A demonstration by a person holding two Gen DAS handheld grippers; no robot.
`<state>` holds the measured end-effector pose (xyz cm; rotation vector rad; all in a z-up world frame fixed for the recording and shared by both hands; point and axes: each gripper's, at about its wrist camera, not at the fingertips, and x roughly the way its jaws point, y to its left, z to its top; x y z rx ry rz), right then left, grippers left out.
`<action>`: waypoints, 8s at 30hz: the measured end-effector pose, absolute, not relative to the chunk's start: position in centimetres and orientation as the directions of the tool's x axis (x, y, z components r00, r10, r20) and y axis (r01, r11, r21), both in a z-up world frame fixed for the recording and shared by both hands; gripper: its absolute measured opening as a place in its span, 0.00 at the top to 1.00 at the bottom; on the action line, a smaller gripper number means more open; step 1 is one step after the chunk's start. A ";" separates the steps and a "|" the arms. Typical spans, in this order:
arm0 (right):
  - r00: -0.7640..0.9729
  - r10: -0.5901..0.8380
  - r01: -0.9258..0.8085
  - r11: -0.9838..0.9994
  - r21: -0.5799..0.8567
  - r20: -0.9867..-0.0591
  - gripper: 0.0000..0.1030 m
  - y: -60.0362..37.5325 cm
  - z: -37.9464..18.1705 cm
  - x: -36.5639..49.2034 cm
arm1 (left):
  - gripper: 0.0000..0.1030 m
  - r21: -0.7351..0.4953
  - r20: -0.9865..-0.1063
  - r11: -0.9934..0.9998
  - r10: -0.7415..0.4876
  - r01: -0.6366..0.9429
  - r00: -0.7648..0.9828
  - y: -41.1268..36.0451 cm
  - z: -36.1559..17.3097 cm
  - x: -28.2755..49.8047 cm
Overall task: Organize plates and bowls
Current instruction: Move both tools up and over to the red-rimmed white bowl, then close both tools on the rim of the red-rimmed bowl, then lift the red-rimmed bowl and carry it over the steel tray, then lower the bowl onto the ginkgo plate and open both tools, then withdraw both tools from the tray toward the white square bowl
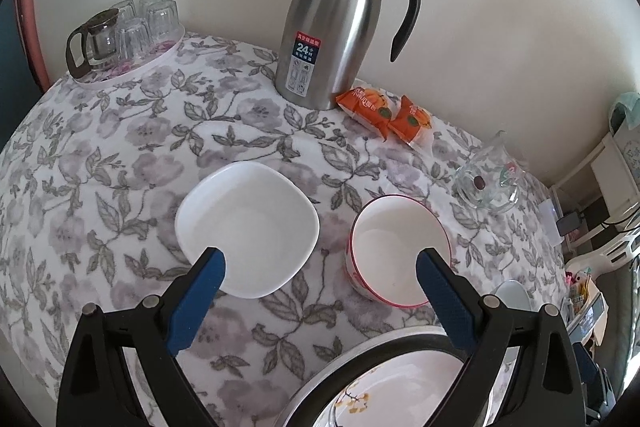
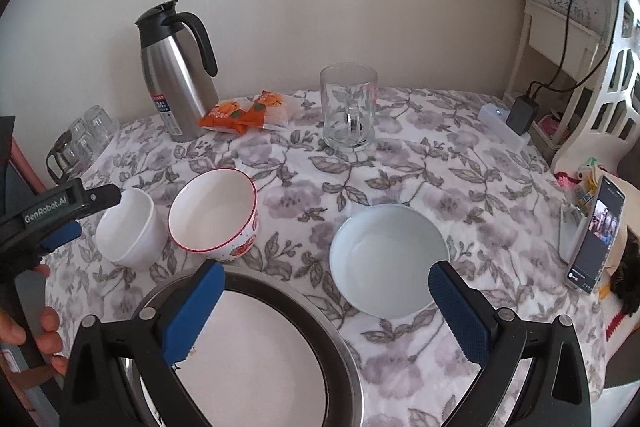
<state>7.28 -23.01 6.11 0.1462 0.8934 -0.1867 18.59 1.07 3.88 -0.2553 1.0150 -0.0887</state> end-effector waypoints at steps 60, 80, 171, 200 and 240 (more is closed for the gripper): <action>0.435 0.067 0.116 0.985 0.129 -0.898 0.83 -19.8 -3.3 20.9 | 0.62 -0.374 -0.867 0.927 -0.359 0.026 0.346 -2.1 -3.0 22.7; 0.488 0.086 0.105 0.982 0.156 -0.869 0.90 -19.8 -1.3 19.1 | 0.88 -0.384 -0.854 0.923 -0.367 0.031 0.368 -3.0 -3.3 22.3; 0.571 0.139 0.226 0.921 0.317 -0.809 0.80 -20.9 0.4 -0.2 | 0.84 -0.363 -0.873 0.921 -0.390 0.145 0.292 -2.5 0.4 7.2; 0.608 0.084 0.283 0.906 0.314 -0.789 0.07 -22.3 0.9 -0.5 | 0.20 -0.226 -0.899 0.973 -0.186 -0.055 0.396 1.7 1.0 8.2; 0.714 0.094 0.104 0.966 0.238 -0.694 0.00 -16.7 5.9 1.1 | 0.03 -0.216 -0.827 0.928 -0.009 -0.302 0.562 11.8 4.1 10.9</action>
